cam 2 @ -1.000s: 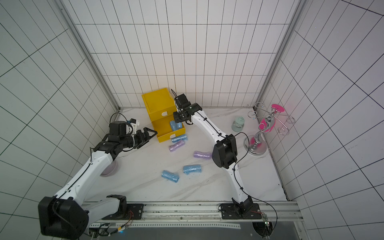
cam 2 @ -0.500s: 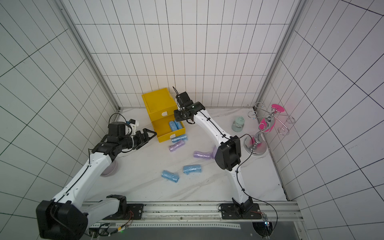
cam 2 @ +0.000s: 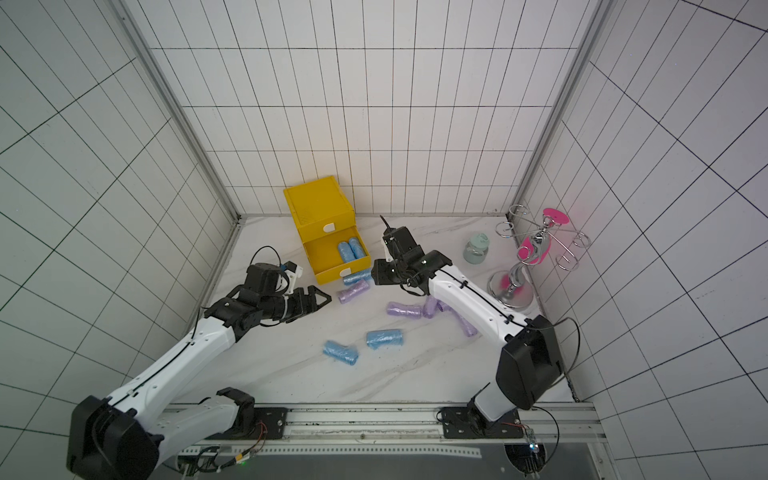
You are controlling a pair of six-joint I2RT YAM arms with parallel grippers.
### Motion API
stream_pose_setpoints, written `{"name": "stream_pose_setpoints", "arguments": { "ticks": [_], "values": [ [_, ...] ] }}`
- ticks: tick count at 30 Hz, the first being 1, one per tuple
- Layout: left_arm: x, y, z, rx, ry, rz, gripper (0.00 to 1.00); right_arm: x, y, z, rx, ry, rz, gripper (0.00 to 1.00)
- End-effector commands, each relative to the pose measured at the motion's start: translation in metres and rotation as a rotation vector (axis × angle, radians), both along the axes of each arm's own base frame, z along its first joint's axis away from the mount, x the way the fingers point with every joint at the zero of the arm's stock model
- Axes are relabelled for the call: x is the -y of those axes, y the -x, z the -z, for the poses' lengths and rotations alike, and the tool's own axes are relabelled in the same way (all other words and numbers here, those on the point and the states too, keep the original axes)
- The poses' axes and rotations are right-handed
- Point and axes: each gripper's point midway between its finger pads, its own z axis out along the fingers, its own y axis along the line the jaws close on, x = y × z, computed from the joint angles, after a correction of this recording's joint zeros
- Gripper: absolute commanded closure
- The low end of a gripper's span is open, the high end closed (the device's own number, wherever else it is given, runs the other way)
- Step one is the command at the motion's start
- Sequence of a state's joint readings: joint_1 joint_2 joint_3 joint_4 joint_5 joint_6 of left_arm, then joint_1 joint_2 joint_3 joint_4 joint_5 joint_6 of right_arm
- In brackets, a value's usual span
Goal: Sort the rolls of trash bags by color and place them into the drawer
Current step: Pick up the roll of trash bags from the center of the board.
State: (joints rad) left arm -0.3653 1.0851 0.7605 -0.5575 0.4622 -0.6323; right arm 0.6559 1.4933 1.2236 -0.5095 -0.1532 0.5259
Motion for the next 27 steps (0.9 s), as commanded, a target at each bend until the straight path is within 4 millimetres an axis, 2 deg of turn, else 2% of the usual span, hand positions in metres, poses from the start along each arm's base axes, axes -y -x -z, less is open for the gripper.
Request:
{"name": "stream_pose_setpoints", "arguments": {
  "ticks": [1,3,6,10,17,22,27],
  "values": [
    [0.002,0.002,0.006,0.017,0.002,-0.024,0.09,-0.002,0.042,0.028,-0.117,-0.098,0.044,0.53],
    [0.003,0.006,0.011,0.007,0.005,-0.024,0.09,0.003,0.066,0.046,-0.158,-0.102,0.058,0.49],
    [0.007,0.009,0.015,0.003,0.005,-0.018,0.09,0.011,0.097,0.062,-0.188,-0.099,0.077,0.4],
    [0.012,0.01,0.015,0.008,0.008,-0.007,0.09,0.014,0.122,0.079,-0.24,-0.169,0.122,0.37],
    [0.015,0.011,0.012,0.015,0.016,0.006,0.09,0.017,0.132,0.114,-0.301,-0.198,0.183,0.32],
    [0.015,0.013,0.011,0.018,0.015,0.011,0.09,0.016,0.126,0.132,-0.314,-0.148,0.196,0.22],
    [0.015,0.013,0.012,0.021,0.013,0.012,0.09,0.014,0.114,0.137,-0.289,-0.114,0.208,0.18]
  ]
}}
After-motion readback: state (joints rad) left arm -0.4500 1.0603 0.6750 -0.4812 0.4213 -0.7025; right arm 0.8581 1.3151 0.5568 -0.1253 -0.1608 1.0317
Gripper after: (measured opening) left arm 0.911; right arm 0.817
